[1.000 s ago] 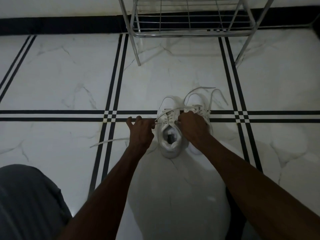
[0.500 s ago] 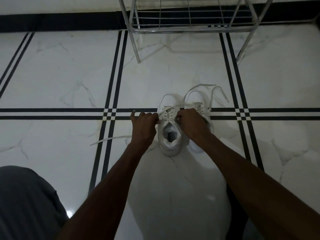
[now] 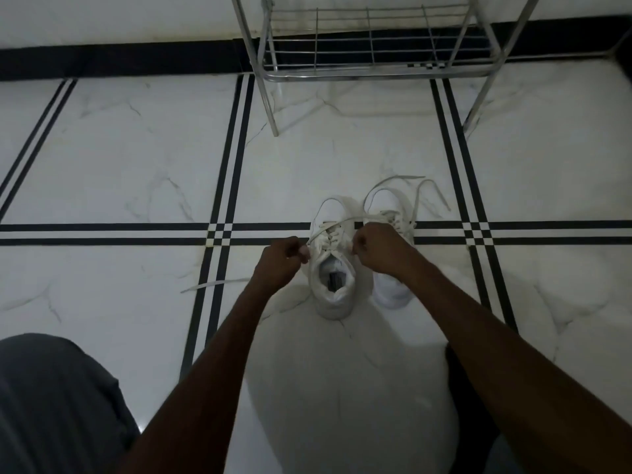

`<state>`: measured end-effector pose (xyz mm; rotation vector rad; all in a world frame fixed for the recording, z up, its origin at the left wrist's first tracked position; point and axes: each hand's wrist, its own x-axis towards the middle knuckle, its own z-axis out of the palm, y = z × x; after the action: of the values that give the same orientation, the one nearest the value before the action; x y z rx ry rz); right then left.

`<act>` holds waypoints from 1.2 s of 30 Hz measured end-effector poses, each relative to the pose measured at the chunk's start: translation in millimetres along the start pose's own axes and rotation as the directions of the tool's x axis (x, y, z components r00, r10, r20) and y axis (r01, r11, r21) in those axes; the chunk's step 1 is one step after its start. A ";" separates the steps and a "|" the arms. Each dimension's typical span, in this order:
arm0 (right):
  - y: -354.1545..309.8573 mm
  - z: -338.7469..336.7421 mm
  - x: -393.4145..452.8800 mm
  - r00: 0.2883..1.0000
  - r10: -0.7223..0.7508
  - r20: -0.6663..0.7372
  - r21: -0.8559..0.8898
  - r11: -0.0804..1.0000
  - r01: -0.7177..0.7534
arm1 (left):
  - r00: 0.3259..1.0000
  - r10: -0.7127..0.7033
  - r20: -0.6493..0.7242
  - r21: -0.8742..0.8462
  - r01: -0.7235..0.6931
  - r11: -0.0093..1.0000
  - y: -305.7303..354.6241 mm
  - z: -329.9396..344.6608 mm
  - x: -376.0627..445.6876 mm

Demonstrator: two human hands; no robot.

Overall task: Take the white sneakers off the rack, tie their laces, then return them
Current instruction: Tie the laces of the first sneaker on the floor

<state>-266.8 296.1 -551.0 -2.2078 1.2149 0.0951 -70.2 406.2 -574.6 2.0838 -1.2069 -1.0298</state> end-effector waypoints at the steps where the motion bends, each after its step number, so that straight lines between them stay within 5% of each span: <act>1: -0.5 -9.9 -1.2 1.000 0.007 0.016 0.083 0.996 -0.009 | 0.999 -0.029 0.024 -0.110 0.031 0.993 -0.3 -6.1 -3.7; 5: -3.5 -35.2 -4.3 0.995 0.097 0.035 0.618 0.780 -0.098 | 0.996 -0.075 0.046 -0.557 0.087 0.826 17.1 -14.2 -7.7; 10: -17.9 -31.0 0.5 0.997 0.068 0.047 0.913 0.402 -0.071 | 0.999 0.011 0.052 -0.696 0.029 0.718 41.4 -11.6 4.4; 21: -24.0 -1.9 8.9 0.994 0.106 0.011 0.801 0.594 -0.072 | 0.978 0.200 -0.055 -0.390 -0.205 0.898 44.9 2.0 2.7; 29: -25.1 3.2 18.4 0.938 0.343 -0.040 0.859 0.492 -0.144 | 0.956 0.288 -0.051 -0.178 -0.292 0.940 38.7 0.2 7.8; 36: -23.5 -2.3 15.7 0.988 0.143 -0.060 0.824 0.566 -0.032 | 0.949 0.309 -0.058 -0.178 -0.315 0.932 48.9 1.3 3.5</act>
<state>-239.8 292.4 -543.3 -1.3172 1.1040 -0.4947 -94.0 380.0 -540.6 1.6923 -1.3217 -0.9200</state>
